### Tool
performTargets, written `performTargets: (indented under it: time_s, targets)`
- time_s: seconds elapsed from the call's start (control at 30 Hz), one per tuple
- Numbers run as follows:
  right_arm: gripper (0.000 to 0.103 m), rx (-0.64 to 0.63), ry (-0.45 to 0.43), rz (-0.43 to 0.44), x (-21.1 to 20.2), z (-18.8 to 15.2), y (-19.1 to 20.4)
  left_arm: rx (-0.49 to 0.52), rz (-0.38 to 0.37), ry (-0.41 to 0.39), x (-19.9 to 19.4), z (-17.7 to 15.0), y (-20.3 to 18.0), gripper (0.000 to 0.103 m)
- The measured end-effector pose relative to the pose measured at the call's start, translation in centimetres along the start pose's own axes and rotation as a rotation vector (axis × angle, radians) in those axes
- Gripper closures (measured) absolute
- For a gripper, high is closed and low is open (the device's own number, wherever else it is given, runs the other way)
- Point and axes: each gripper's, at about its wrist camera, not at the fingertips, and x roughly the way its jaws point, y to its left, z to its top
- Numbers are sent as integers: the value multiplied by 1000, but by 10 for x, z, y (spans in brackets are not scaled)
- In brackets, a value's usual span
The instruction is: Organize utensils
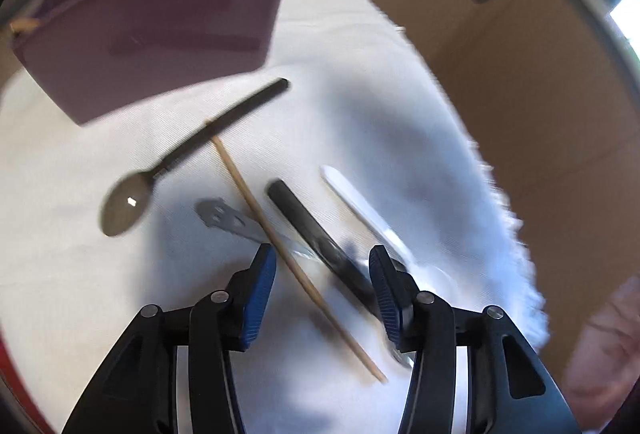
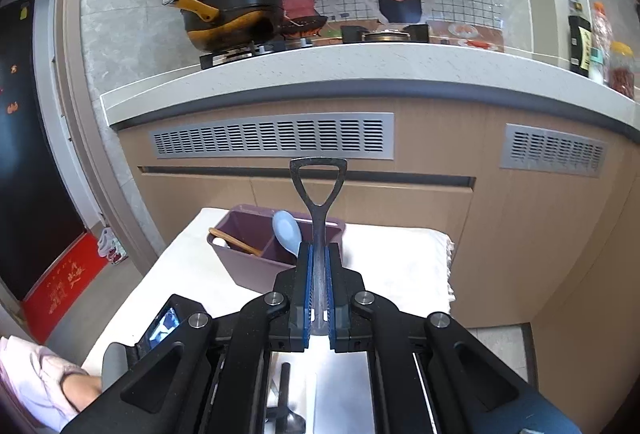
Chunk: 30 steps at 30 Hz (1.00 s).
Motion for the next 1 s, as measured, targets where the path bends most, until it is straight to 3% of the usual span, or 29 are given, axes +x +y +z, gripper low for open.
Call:
performTargets:
  time_s: [0.1,0.13,0.2,0.33,0.4,0.47,0.6,0.77,0.87,0.93,1.0]
  targets:
    - [98,8,-6,-7,-4,-4,-5,59,107,-11,14,0,-17,50]
    - [98,12,-9,-11,-5,-6,-6,102,155,-46,16,-4,-26,50]
    - [98,16,-10,-19,-7,-8,-10,151,181,-83,17,-13,-31,51]
    - [98,25,-4,-19,-13,-15,-14,133,143,-103,6,-32,-7,68]
    - [98,33,7,-6,-13,-17,-15,98,108,-110,-2,-41,12,87]
    - [98,43,24,14,-10,-21,-14,48,84,-118,-13,-48,33,96]
    - [98,39,57,37,-2,-30,-4,-52,56,-189,-44,-57,69,99]
    - [98,33,102,65,9,-35,9,-60,37,-286,-75,-59,74,100]
    - [98,26,114,68,10,-36,15,5,36,-236,-67,-52,71,97]
    - [98,24,122,75,10,-37,19,26,15,-129,-48,-44,71,97]
    - [98,24,130,77,10,-39,21,31,42,-64,-33,-40,73,96]
